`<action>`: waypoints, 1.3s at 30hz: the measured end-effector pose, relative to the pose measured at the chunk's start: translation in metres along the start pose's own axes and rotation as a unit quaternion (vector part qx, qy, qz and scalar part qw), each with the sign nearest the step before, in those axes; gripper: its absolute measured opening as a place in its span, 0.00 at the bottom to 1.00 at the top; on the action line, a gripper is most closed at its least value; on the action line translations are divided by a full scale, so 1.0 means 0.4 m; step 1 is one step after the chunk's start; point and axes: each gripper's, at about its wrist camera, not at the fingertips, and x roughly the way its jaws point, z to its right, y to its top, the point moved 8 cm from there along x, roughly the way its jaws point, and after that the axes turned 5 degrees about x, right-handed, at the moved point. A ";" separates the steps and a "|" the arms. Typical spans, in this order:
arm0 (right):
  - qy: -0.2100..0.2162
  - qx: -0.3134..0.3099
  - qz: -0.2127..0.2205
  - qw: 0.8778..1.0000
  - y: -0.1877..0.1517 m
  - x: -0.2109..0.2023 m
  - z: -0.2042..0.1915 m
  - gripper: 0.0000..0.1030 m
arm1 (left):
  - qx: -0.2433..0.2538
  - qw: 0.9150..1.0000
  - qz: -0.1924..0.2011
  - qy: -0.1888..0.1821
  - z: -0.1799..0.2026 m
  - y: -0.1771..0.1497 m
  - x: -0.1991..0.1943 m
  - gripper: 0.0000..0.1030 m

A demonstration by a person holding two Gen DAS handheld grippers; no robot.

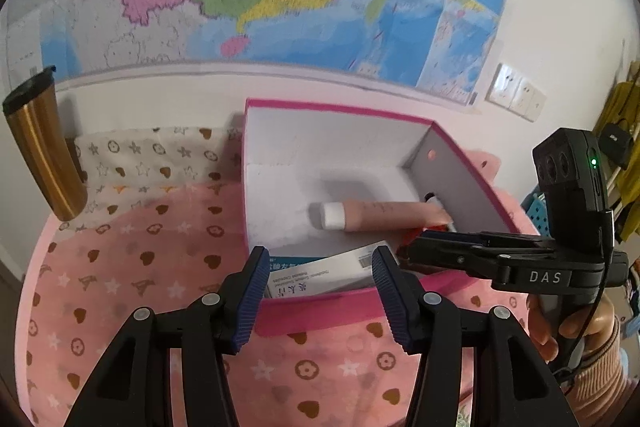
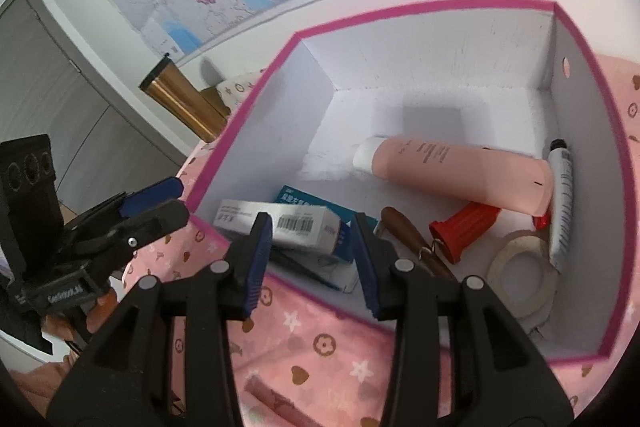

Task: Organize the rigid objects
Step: 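Raise the open right gripper out of the magenta box, then move the right gripper down to the white-and-pink aloe tube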

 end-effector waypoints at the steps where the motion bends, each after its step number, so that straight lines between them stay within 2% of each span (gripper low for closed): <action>1: 0.001 -0.003 0.005 1.000 -0.003 -0.011 -0.004 0.42 | 0.002 1.000 0.007 -0.002 0.005 -0.001 -0.012 0.55; 8: 0.016 -0.030 0.041 0.999 -0.037 -0.117 -0.037 0.42 | 0.022 0.999 0.035 -0.008 0.046 -0.027 -0.075 0.58; 16: 0.018 -0.049 0.055 0.997 -0.125 -0.193 -0.055 0.44 | 0.040 0.999 0.032 0.003 0.088 -0.085 -0.102 0.58; 23: 0.021 -0.043 0.044 0.998 -0.215 -0.204 -0.037 0.44 | 0.055 0.998 0.017 0.008 0.130 -0.139 -0.100 0.58; 30: 0.007 -0.010 0.020 1.000 -0.301 -0.192 0.018 0.44 | 0.061 0.998 0.008 0.013 0.149 -0.174 -0.097 0.58; 39: -0.015 0.039 -0.004 0.999 -0.386 -0.174 0.101 0.44 | 0.044 0.999 -0.017 0.003 0.150 -0.227 -0.073 0.59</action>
